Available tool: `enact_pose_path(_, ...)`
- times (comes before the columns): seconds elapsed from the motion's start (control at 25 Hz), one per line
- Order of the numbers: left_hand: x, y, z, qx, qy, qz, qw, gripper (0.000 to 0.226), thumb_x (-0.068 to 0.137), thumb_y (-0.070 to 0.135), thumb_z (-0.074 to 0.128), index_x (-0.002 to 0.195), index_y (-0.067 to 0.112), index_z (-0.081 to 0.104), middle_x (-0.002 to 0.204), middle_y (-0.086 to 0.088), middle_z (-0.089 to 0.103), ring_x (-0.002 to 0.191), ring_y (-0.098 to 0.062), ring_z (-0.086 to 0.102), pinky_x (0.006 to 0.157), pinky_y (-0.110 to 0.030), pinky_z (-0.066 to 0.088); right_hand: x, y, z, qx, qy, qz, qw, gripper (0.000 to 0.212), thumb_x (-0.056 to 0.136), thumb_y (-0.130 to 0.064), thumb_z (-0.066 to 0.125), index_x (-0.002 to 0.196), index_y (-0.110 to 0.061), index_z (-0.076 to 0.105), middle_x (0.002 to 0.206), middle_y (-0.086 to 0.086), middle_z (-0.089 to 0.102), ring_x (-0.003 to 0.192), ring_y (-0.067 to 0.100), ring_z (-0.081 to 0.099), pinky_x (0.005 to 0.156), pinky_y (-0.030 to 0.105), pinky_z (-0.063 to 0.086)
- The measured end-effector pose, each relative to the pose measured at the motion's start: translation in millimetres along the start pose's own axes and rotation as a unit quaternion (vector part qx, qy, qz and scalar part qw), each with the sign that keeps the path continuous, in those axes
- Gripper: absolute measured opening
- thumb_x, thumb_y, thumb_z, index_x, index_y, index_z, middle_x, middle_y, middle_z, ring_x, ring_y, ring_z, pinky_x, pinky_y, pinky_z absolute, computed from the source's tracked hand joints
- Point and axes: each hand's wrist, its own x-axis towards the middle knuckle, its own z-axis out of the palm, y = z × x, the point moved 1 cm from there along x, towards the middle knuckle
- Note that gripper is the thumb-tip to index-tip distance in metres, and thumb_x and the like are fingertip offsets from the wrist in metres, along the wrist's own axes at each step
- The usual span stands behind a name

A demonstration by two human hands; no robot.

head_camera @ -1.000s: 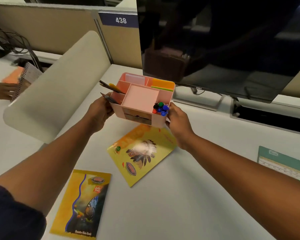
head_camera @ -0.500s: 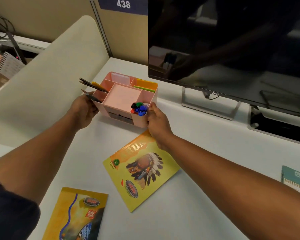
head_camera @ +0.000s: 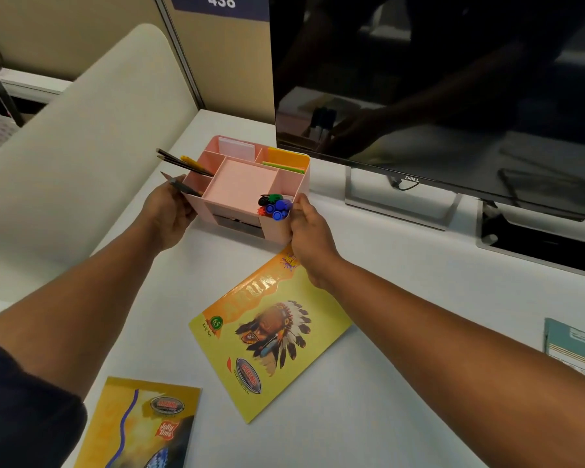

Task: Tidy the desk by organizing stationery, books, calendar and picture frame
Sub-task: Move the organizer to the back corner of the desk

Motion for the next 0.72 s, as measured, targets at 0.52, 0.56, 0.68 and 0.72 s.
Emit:
enact_pose_path(0.52,5.6,0.8,3.9,-0.007,-0.022,0.017,1.000,0.042,0.106,0.025,0.032,0.135,0.015,0.060,0.119,-0.006,0.073,0.109,-0.022,0.071,0.092,-0.034,0.057,5.2,0.4,-3.3,0.001,-0.014,-0.004,1.000,0.053,0.105,-0.047,0.032,0.156,-0.038,0.021,0.149,-0.004,0.045,0.125,0.017,0.051,0.102,0.045,0.052)
enact_pose_path(0.56,4.4,0.3,4.5,-0.006,-0.018,0.017,1.000,0.041,0.106,0.026,0.032,0.134,0.015,0.061,0.119,-0.006,0.073,0.108,-0.021,0.071,0.091,-0.034,0.058,5.5,0.8,-3.6,0.000,-0.015,-0.002,1.000,0.053,0.106,-0.046,0.032,0.156,-0.038,0.021,0.148,-0.004,0.046,0.124,0.016,0.051,0.102,0.045,0.052)
enact_pose_path(0.68,1.5,0.8,6.9,-0.025,-0.016,0.010,1.000,0.040,0.106,0.028,0.033,0.131,0.016,0.062,0.118,-0.005,0.074,0.107,-0.020,0.072,0.090,-0.033,0.058,3.4,-2.5,-6.8,-0.013,-0.020,-0.006,1.000,0.051,0.106,-0.043,0.034,0.155,-0.040,0.023,0.145,-0.007,0.048,0.122,0.015,0.053,0.097,0.043,0.055)
enact_pose_path(0.72,1.2,-0.3,6.3,-0.038,0.001,0.003,0.999,0.038,0.105,0.028,0.035,0.126,0.016,0.064,0.116,-0.004,0.075,0.106,-0.019,0.072,0.088,-0.032,0.058,1.1,-3.8,-8.0,-0.015,-0.020,-0.012,1.000,0.050,0.107,-0.040,0.035,0.155,-0.040,0.023,0.143,-0.008,0.049,0.122,0.014,0.053,0.094,0.040,0.056)
